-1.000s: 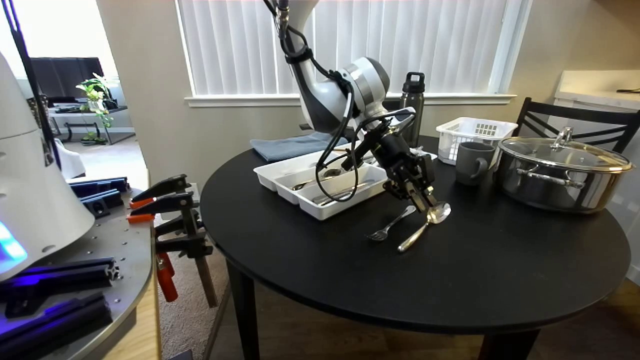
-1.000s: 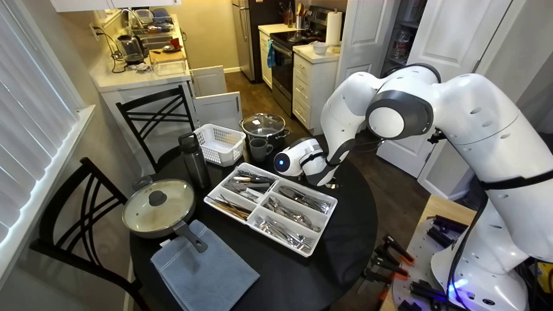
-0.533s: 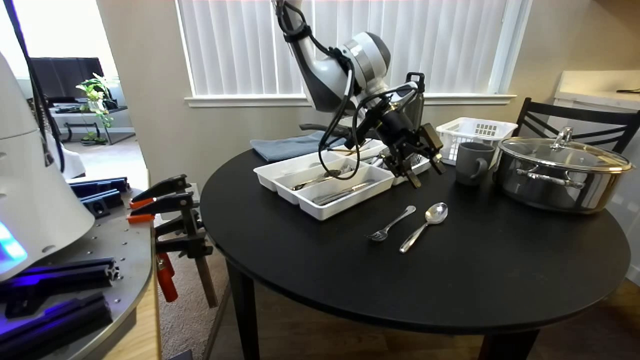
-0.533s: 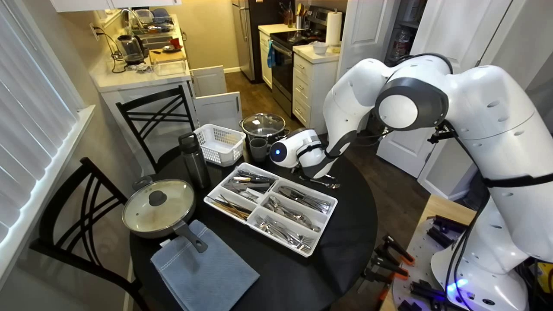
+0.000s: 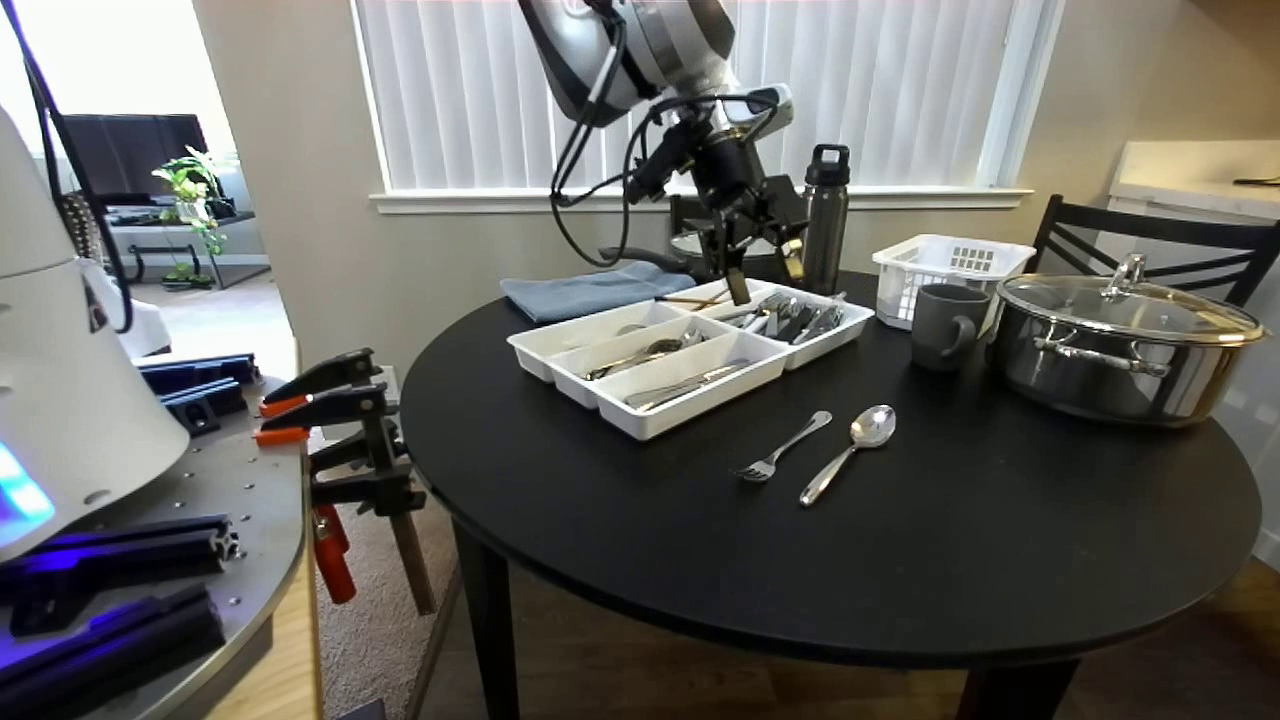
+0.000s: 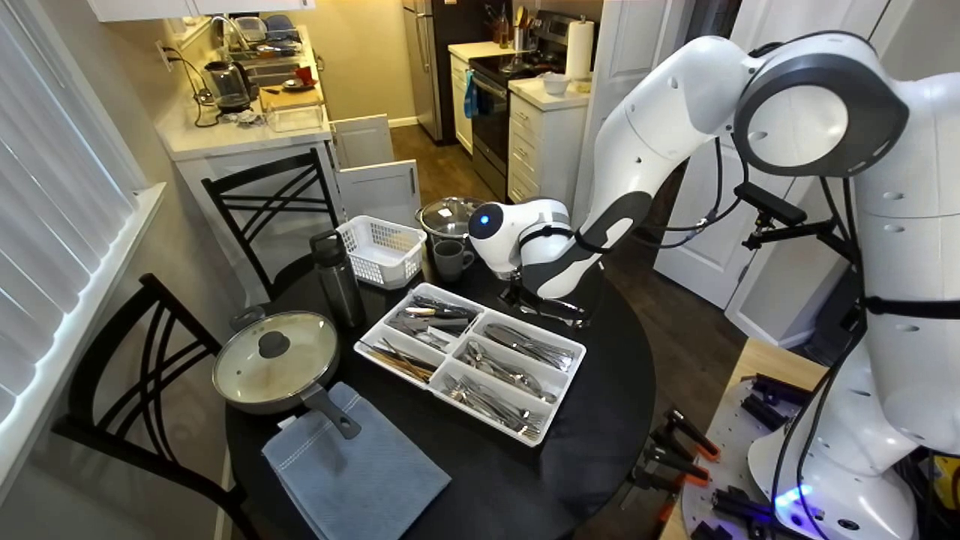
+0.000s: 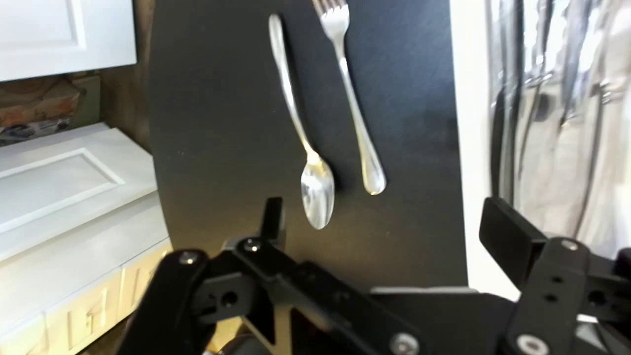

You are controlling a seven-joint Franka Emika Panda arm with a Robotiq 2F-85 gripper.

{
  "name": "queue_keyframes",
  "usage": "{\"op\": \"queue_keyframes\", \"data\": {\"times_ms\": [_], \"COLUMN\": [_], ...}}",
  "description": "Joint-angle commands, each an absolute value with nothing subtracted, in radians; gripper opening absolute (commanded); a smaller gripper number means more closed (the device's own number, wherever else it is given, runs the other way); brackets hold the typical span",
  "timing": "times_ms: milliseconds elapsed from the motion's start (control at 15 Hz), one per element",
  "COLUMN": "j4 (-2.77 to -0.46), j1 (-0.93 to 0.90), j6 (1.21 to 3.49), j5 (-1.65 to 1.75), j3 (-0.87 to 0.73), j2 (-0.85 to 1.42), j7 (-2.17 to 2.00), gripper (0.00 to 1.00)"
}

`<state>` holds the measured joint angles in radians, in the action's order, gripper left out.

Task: Remove one fork, spoon and knife from the rack

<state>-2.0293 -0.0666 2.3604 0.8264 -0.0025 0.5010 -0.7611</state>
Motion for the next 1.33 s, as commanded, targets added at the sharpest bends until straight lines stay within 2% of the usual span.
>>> {"op": "queue_keyframes", "data": {"times_ms": [0,400,867,1267], "j4": [-2.167,-2.219,-2.208,-2.212], "j1": [-0.050,-0.102,-0.163,-0.201], "j6": [2.361,2.379,2.435,2.576], "j5": [0.595,0.333,0.340,0.345], "j3": [0.037,0.009,-0.070,-0.125], "j2": [0.399,0.400,0.435,0.514], "j7": [-0.621,-0.568,-0.672,-0.794], "gripper": [1.00,1.00,1.00,1.00]}}
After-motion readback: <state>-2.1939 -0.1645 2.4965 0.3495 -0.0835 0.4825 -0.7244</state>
